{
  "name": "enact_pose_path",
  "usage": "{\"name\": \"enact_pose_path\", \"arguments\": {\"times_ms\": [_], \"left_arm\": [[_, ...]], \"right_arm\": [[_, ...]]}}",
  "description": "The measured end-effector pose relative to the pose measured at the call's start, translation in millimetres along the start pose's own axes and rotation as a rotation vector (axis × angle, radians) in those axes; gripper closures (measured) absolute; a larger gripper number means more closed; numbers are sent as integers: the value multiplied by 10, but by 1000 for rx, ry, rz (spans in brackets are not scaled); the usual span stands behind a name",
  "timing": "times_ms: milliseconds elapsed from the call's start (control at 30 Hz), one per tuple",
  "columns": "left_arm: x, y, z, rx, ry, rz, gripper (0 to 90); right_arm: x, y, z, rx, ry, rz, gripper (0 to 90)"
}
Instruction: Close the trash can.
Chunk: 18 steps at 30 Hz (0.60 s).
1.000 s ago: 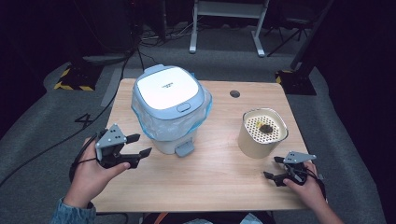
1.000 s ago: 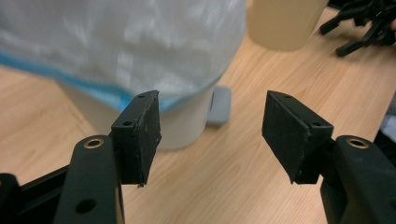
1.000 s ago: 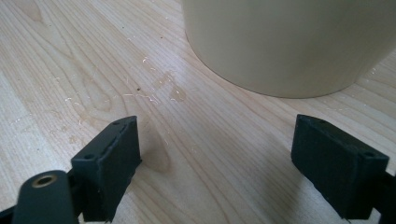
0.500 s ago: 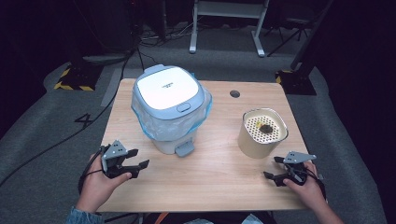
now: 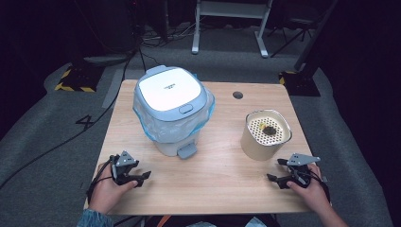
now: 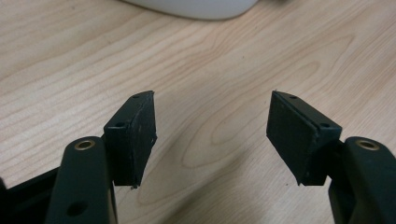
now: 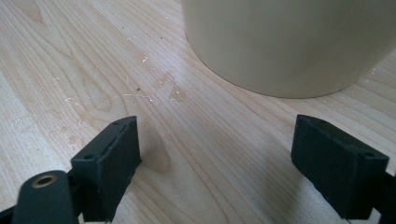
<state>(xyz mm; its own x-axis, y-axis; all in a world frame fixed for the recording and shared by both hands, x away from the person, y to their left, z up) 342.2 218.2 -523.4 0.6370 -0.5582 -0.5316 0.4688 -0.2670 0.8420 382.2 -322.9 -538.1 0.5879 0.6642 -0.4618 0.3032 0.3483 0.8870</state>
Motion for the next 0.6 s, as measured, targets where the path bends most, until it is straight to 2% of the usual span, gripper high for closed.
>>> {"name": "enact_pose_path", "arguments": {"times_ms": [67, 167, 267, 300, 533, 600], "left_arm": [[23, -26, -9, 6, -4, -5, 297], [51, -78, -37, 27, 14, -29, 259], [94, -119, -74, 71, 30, -10, 186], [116, -126, -84, 69, 35, 14, 152], [121, -125, -78, 62, 51, 13, 132], [119, -131, -63, 45, 63, 16, 132]], "right_arm": [[0, 0, 0, 1, 0, 0, 157], [0, 0, 0, 1, 0, 0, 157], [0, 0, -1, 1, 0, 0, 157], [0, 0, -1, 1, 0, 0, 157], [0, 0, -1, 1, 0, 0, 157], [0, 0, 0, 0, 0, 0, 157]]}}
Point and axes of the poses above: each handheld gripper's, and its own axes: x roughly forward along the jaws, y roughly out of its top, z roughly to its right, the point moved 5 cm from there along x, roughly forward along the jaws, and after that the axes turned 15 degrees about z, right-handed, at the moved point
